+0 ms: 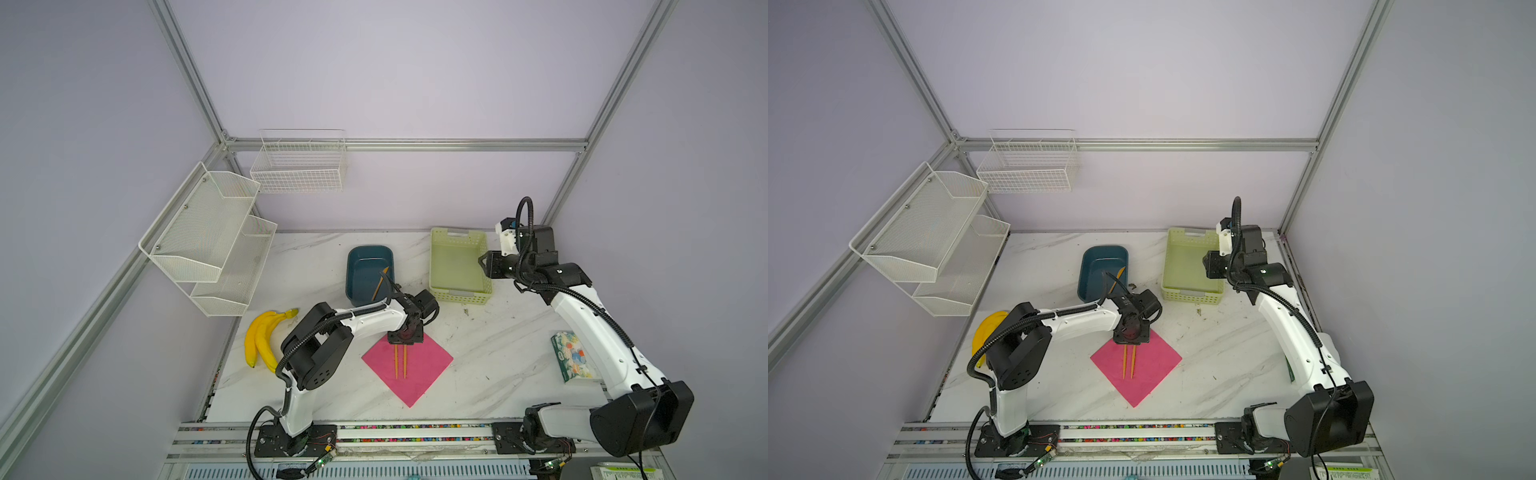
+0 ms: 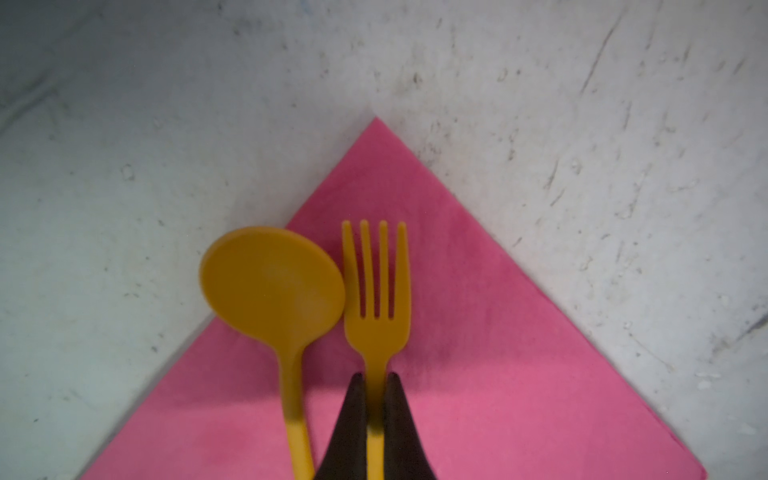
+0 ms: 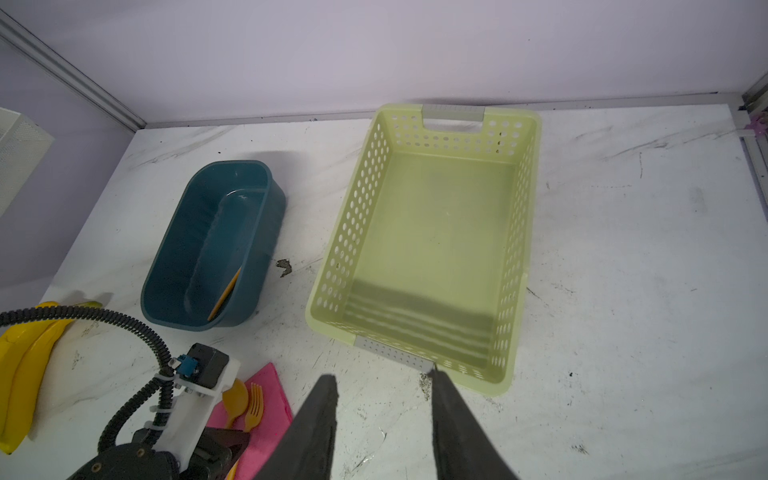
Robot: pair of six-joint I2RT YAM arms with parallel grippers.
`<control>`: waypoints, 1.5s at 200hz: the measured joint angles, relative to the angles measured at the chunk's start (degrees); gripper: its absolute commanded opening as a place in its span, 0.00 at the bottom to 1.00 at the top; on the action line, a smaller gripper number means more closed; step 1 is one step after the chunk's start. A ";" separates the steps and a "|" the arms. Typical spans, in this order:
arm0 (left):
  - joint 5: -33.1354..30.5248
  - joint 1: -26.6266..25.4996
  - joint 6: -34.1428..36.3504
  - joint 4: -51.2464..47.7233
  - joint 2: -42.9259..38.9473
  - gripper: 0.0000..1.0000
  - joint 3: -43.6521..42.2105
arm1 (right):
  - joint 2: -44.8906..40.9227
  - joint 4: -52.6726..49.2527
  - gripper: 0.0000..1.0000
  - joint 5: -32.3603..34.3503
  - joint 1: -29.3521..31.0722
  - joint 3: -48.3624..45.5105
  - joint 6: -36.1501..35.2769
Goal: Place the utensils on the paper napkin and roll it up
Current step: 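Lower the yellow fork onto the pink napkin beside the spoon, then open the left gripper to release the yellow fork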
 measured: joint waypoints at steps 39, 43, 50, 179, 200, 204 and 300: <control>0.13 0.02 -0.13 0.11 0.57 0.12 0.00 | 0.00 0.00 0.41 0.00 0.00 0.00 -0.02; 0.15 0.02 -0.17 0.13 0.61 0.13 0.00 | 0.00 0.00 0.41 0.02 0.00 0.00 -0.02; 0.20 0.02 -0.31 0.17 0.63 0.14 0.00 | 0.00 0.00 0.41 0.02 0.00 0.00 0.00; 0.44 0.04 -1.90 0.37 0.63 0.09 0.00 | 0.00 0.00 0.41 0.02 0.00 -0.07 -0.02; 0.44 0.04 -2.03 0.35 0.63 0.10 0.00 | -0.04 0.00 0.41 0.02 0.00 -0.13 -0.02; 0.44 0.04 -2.03 0.35 0.63 0.11 0.00 | -0.04 0.00 0.41 0.02 0.00 -0.13 -0.02; 0.61 0.04 -2.03 0.22 0.61 0.23 0.00 | -0.04 0.00 0.41 0.02 0.00 -0.13 -0.02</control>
